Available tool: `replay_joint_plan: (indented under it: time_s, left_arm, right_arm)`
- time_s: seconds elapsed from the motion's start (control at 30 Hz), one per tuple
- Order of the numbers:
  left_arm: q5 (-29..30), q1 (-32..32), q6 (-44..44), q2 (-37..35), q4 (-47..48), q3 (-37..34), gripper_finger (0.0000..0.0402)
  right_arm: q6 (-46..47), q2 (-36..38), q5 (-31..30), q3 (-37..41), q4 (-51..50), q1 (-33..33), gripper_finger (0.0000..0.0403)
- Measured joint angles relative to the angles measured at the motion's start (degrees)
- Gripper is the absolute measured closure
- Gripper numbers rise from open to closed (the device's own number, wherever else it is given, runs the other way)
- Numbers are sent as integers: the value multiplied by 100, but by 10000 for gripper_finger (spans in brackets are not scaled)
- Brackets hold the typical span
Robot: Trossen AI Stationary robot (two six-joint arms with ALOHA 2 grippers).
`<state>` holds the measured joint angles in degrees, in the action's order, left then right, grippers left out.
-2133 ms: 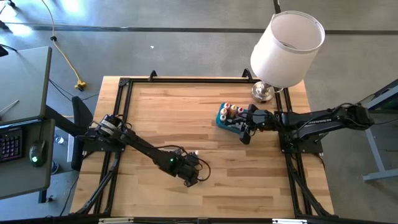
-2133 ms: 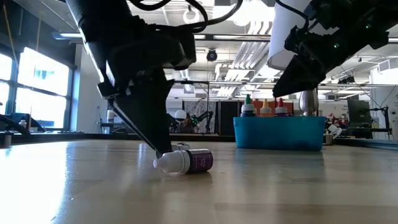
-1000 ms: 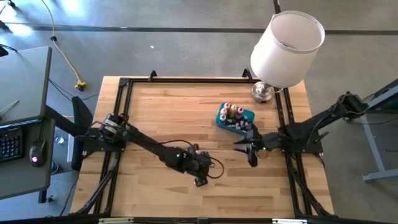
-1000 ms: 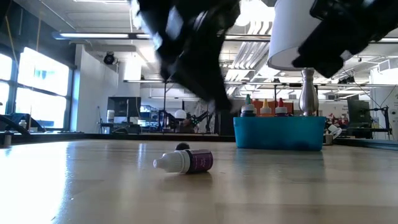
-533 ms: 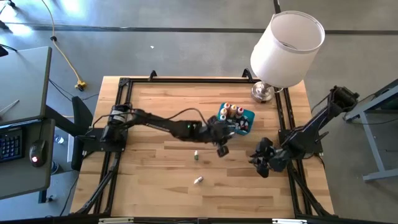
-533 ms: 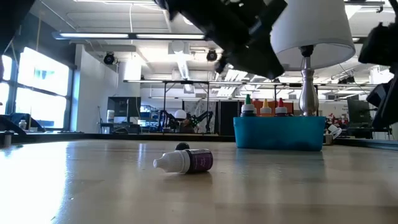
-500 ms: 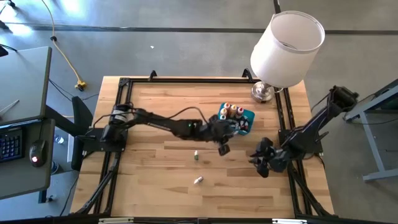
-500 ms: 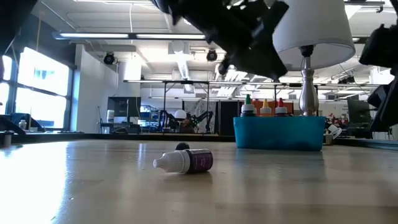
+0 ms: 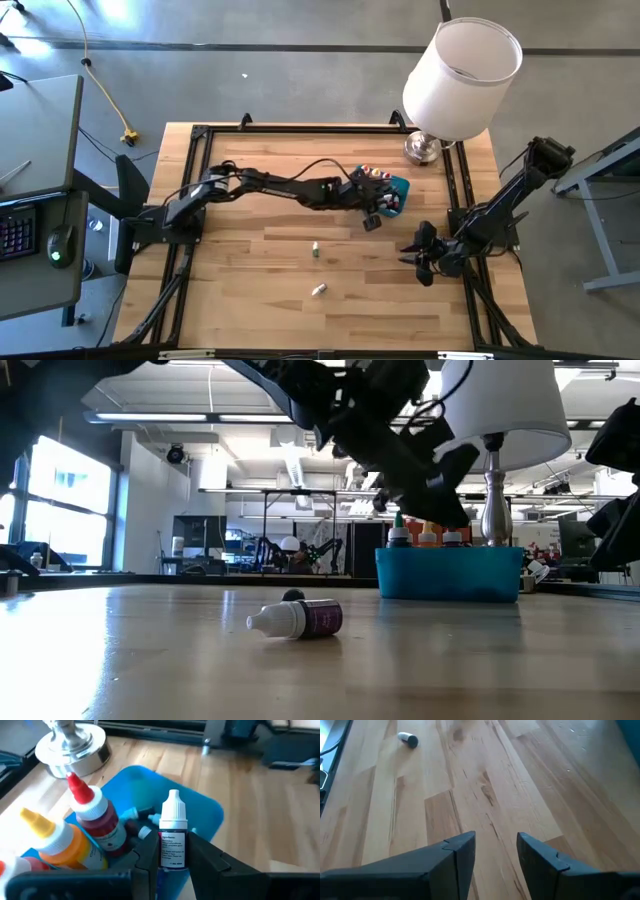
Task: Pick & Place food coloring
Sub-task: Put the small pink food coloring bottle into the blue bin, then put the small green food coloring bottle into the blue bin
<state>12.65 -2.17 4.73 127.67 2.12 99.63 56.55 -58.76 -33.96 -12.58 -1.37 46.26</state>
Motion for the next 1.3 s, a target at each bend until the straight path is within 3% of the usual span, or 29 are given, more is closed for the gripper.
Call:
replay_joint_plan:
  time_s: [0.3,0.47,0.63,0.8,0.9,1.03,1.17,1.3]
  left_arm:
    - [595,-7,-165,96,101,145,242]
    - [534,16,-138,99,212,428,219]
    - [-6,255,-82,-152,2049,1414,229]
    - [163,751,-136,-280,4751,2984,250]
    - [158,1115,101,-282,5905,3562,259]
    - [200,1601,999,-417,7057,3431,261]
    - [891,2029,2244,-471,7789,3158,261]
    - [770,2336,3475,-459,7643,2408,261]
  right_arm:
    - [-29,0,-8,0,156,-2,265]
    - [-275,0,-82,0,391,-2,265]
    - [-903,-118,-384,0,874,-4,265]
    - [-1212,-503,-537,0,1618,-15,265]
    - [-1405,-902,-535,0,2108,-56,265]
    - [-1701,-1536,-465,0,2972,-147,265]
    - [-1944,-2207,-163,-30,3737,-276,265]
    - [-1959,-2786,90,-253,3962,-421,265]
